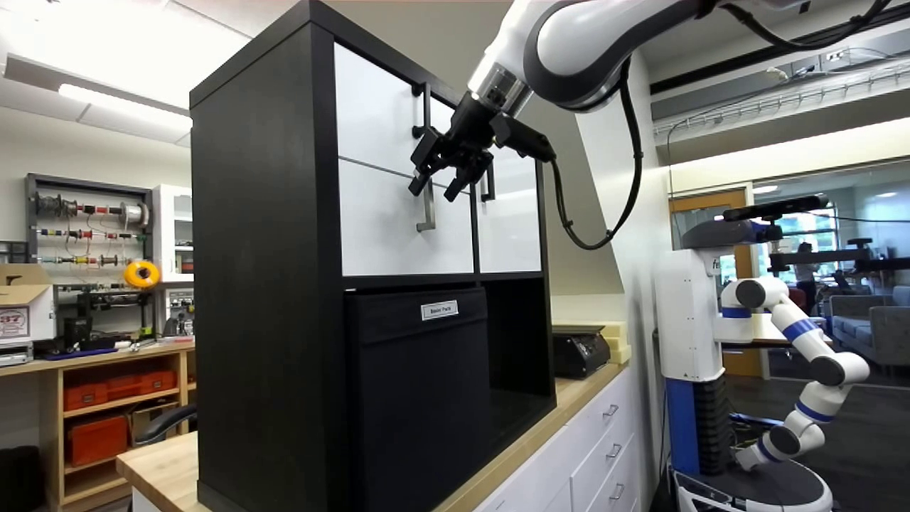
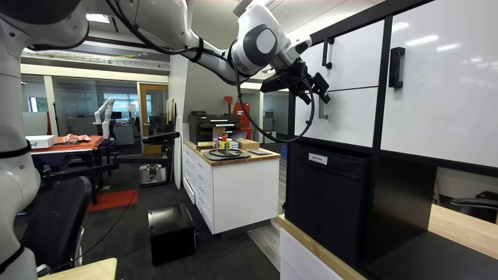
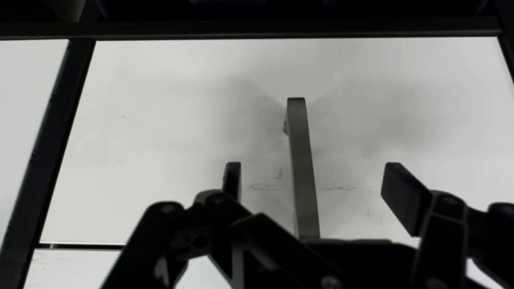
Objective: Pull out the drawer above the storage basket
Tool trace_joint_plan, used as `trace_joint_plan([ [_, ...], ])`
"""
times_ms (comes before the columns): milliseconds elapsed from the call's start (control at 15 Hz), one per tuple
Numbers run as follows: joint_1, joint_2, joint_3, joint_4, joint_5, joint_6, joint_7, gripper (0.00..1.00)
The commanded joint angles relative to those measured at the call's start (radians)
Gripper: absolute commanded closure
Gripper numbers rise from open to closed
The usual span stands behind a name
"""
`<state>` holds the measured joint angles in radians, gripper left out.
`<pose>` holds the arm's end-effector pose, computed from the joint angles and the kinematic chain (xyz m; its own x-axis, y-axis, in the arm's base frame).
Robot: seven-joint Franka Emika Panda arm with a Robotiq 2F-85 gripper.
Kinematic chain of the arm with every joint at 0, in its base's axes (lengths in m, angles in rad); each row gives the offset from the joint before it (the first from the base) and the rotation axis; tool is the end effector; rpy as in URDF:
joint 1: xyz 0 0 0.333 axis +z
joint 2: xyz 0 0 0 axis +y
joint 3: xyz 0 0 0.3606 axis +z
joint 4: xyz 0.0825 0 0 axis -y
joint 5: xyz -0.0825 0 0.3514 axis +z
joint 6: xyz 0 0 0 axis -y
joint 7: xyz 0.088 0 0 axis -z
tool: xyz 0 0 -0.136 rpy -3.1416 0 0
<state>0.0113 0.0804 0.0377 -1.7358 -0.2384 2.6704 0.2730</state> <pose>0.6314 0.0338 0.6571 0.6443 -0.0302 0.7642 -0.0716 -0.9972 0.0209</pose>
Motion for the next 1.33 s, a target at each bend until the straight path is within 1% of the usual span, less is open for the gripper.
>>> trace_joint_plan([
  [0,0.010,0.013,-0.016,0.023,0.016,0.021,-0.028,0.41],
  [333,0.011,0.002,-0.019,0.007,0.010,0.055,-0.035,0.74],
  [400,-0.003,0.001,-0.006,0.003,-0.001,0.066,-0.029,0.80],
  [467,-0.003,0.000,-0.006,0.002,-0.002,0.076,-0.031,0.87],
  [600,-0.005,0.002,-0.007,0.001,-0.003,0.089,-0.036,0.98],
  [733,-0.006,0.002,-0.009,-0.001,-0.008,0.080,-0.039,1.00],
  [800,-0.004,-0.001,-0.009,-0.004,-0.013,0.071,-0.039,0.96],
  [933,0.001,-0.010,-0.008,-0.019,-0.028,0.060,-0.034,0.96],
  [1267,0.011,-0.066,-0.006,-0.091,-0.090,0.052,-0.003,0.96],
])
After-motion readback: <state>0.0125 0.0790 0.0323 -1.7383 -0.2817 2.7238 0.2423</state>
